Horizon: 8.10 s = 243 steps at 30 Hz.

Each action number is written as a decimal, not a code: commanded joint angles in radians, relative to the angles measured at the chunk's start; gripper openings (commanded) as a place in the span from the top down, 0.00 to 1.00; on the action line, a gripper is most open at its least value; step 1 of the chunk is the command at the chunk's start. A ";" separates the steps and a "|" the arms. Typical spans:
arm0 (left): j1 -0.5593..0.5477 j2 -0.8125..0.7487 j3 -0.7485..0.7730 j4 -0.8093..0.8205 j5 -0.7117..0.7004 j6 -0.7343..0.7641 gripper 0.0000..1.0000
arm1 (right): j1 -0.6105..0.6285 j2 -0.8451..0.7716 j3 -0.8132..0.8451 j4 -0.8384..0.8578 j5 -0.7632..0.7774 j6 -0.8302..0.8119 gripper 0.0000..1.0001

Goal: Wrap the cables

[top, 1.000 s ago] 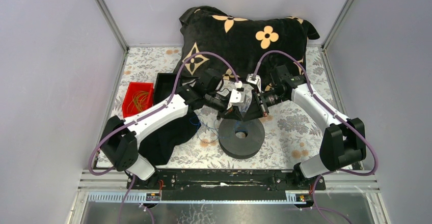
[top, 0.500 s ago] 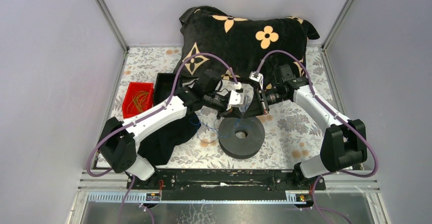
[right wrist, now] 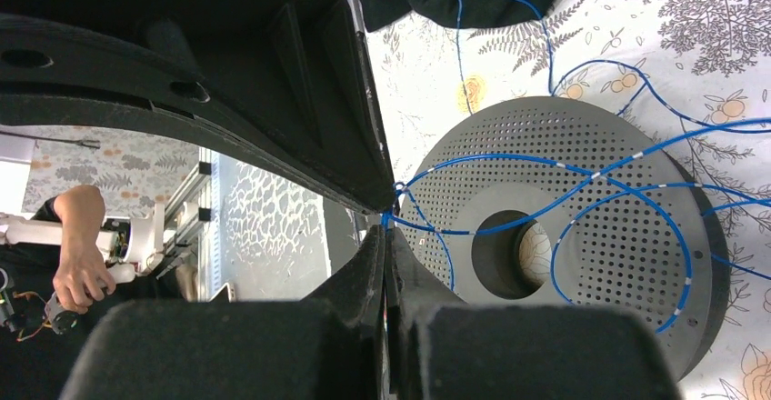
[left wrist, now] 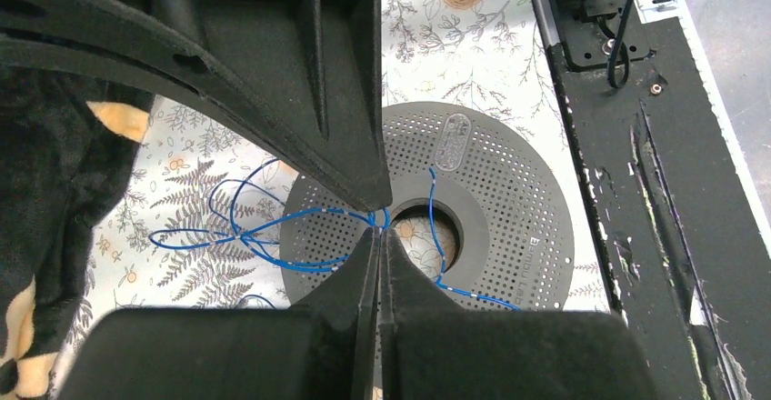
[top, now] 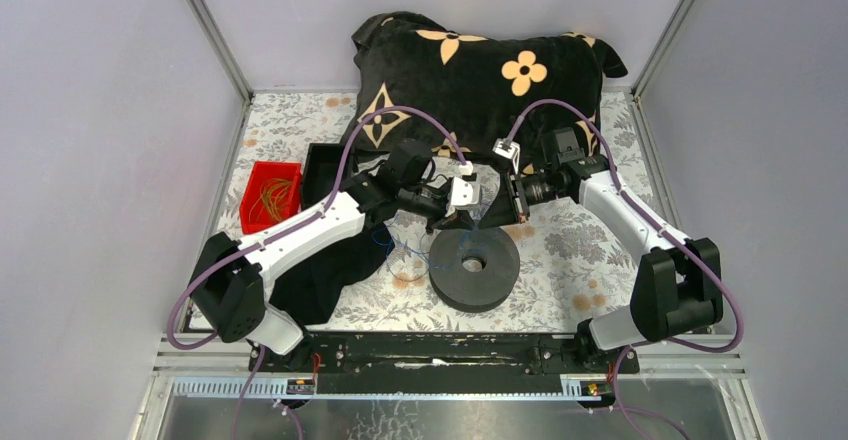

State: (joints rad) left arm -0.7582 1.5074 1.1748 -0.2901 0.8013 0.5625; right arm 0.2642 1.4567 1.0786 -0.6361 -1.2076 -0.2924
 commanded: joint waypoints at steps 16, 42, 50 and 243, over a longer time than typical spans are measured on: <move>0.011 -0.038 -0.041 -0.010 -0.072 -0.059 1.00 | -0.083 -0.072 -0.029 0.100 0.108 0.088 1.00; 0.102 -0.064 -0.066 0.029 -0.039 -0.103 1.00 | -0.174 -0.138 0.019 0.074 0.298 0.052 1.00; 0.108 -0.060 -0.065 0.032 -0.036 -0.101 1.00 | -0.177 -0.134 0.037 0.009 0.272 -0.024 1.00; 0.359 0.075 -0.062 0.550 0.234 -0.953 1.00 | -0.171 -0.181 -0.040 0.285 0.492 0.082 1.00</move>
State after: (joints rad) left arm -0.4335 1.6341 1.0904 0.3809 1.0798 -0.5434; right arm 0.1432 1.3067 0.9649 -0.1616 -0.8425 -0.0879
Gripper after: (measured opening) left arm 0.011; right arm 0.018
